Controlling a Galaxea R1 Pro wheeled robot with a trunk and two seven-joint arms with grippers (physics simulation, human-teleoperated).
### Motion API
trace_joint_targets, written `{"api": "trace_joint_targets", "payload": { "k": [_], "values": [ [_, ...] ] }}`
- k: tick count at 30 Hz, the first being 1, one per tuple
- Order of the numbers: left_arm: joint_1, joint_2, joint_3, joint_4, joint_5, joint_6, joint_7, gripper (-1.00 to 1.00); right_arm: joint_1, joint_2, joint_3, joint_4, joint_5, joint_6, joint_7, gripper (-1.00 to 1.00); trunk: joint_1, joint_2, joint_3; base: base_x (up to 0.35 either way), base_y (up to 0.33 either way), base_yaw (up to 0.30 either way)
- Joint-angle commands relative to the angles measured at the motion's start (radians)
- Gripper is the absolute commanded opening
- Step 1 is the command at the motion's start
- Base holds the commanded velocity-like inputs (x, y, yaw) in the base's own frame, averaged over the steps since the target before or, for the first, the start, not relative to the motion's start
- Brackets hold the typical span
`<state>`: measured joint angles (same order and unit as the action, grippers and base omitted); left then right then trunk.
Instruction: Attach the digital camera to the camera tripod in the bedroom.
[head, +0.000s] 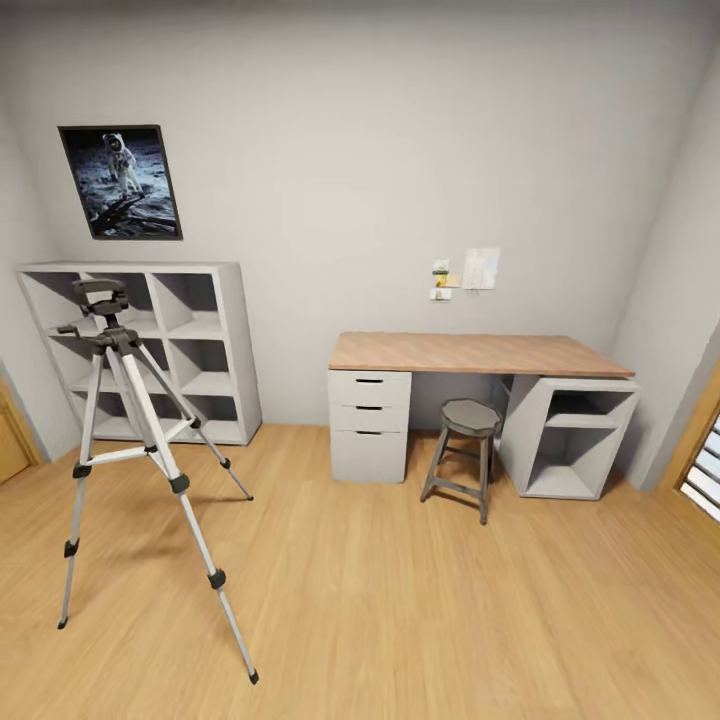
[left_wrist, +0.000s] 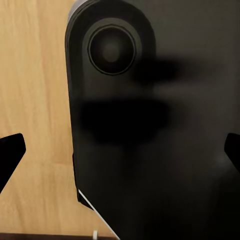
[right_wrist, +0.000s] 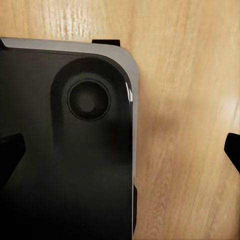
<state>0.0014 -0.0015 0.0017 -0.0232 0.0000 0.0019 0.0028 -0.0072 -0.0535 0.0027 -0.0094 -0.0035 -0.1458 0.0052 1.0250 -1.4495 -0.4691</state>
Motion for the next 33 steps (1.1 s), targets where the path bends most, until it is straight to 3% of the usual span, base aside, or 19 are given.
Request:
{"api": "trace_joint_targets", "payload": {
  "k": [1, 33],
  "values": [
    [0.000, 0.000, 0.000, -0.001, 0.000, -0.001, 0.000, 1.00, 0.000, 0.000, 0.001, 0.001, 0.000, -0.003, 0.001, 1.00, 0.000, 0.000, -0.001, 0.000, 0.000, 0.280],
    [0.000, 0.018, 0.001, -0.003, 0.001, -0.005, 0.000, 1.00, 0.000, -0.005, -0.001, 0.040, -0.001, -0.003, 0.004, 1.00, 0.000, 0.000, -0.001, 0.000, 0.000, 0.280]
  ]
}}
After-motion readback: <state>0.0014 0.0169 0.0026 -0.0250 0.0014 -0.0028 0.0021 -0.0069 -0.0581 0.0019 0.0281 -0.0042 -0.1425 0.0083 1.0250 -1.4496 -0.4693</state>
